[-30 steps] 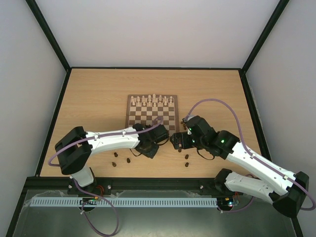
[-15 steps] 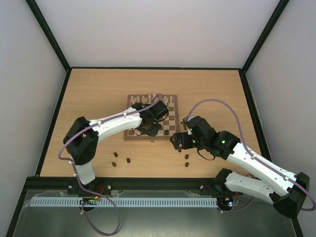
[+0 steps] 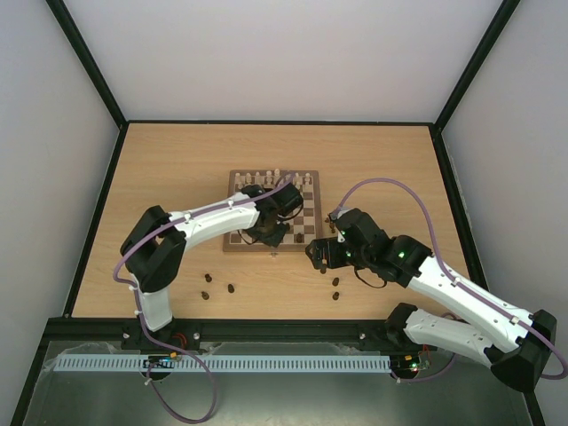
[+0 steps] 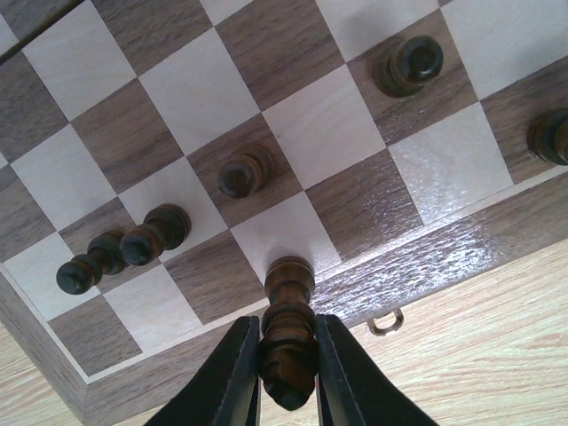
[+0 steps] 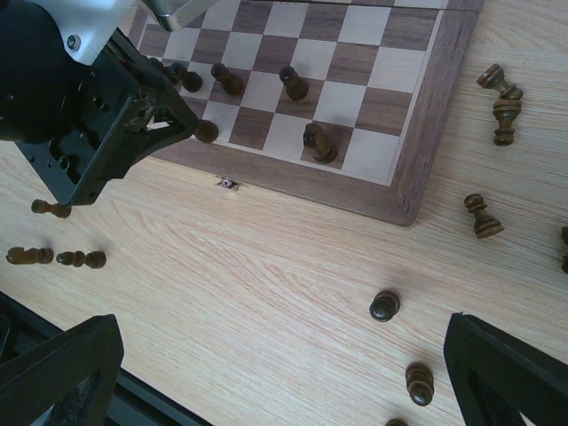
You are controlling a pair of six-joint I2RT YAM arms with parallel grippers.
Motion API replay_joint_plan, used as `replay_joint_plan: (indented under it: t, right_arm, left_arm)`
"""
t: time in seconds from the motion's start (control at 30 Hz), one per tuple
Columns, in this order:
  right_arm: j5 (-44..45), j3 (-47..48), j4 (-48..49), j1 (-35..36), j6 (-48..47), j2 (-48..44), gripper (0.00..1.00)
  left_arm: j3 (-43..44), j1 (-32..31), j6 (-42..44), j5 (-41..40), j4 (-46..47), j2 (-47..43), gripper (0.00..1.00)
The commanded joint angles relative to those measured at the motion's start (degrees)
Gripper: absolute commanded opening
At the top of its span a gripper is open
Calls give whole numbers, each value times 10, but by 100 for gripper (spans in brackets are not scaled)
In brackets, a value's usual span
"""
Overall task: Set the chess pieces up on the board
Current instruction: Place the chess piece on the chessboard.
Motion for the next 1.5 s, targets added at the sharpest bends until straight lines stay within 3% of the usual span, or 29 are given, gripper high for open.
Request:
replay_joint_plan:
  t: [0.0, 0.47, 0.93, 1.17, 1.47]
  right_arm:
    - [-4, -6, -1, 1, -9, -6, 100]
    - [-6, -7, 1, 1, -11, -4, 100]
    - [-9, -8, 2, 1, -11, -3, 100]
    - [-8, -7, 1, 1, -10, 3, 99]
    - [-29, -7, 6, 2, -15, 26, 99]
  left_arm:
    - [16, 7, 9, 0, -2, 5, 9]
    - [14, 11, 12, 10, 13, 17, 11]
    - [28, 12, 5, -5, 1, 1, 41]
    - [40, 8, -19, -31, -24, -74, 56]
    - [-98, 1, -97, -44, 11, -301, 66]
